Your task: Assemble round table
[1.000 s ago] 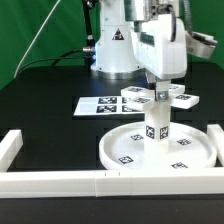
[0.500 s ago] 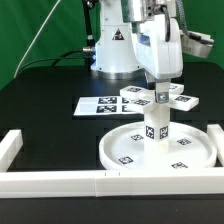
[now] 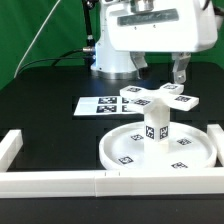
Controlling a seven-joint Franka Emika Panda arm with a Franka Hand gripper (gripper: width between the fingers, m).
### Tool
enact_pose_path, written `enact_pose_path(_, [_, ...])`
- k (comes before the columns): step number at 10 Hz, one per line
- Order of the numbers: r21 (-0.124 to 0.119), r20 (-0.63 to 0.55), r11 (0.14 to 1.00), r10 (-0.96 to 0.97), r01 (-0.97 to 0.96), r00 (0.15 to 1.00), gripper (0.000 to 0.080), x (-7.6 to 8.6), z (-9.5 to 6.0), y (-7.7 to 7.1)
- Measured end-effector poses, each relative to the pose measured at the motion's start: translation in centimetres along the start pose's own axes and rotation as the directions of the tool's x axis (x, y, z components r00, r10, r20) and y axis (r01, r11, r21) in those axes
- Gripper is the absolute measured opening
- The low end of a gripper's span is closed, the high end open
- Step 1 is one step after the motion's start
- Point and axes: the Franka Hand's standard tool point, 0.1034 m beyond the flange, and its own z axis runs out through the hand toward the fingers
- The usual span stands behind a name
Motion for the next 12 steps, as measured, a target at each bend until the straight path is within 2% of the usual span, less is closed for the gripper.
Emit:
enact_pose_path(2, [-0.015, 0.018, 0.962, -0.271, 0.271, 0.962, 0.0649, -0.8, 0.5, 0.0])
enact_pose_path(3, [-0.014, 0.006, 0.963, -0.27, 0.27, 0.963, 0.0649, -0.9, 0.7, 0.2])
enact_pose_path(6, [-0.017, 0.01, 0.891, -0.454, 0.454, 0.891, 0.0649, -0.8, 0.8, 0.5])
enact_pose_path(7, [-0.038, 0.021, 0.784, -0.62, 0.62, 0.785, 0.0649, -0.4, 0.9, 1.1])
enact_pose_path(8, [-0.05, 0.045, 0.684, -0.726, 0.727, 0.686, 0.0649, 0.2, 1.0, 1.7])
enact_pose_path(9, [-0.074, 0.062, 0.579, -0.81, 0.812, 0.583, 0.0649, 0.6, 1.2, 1.9])
enact_pose_path(12, [-0.074, 0.065, 0.565, -0.82, 0.822, 0.569, 0.0649, 0.6, 1.3, 1.9])
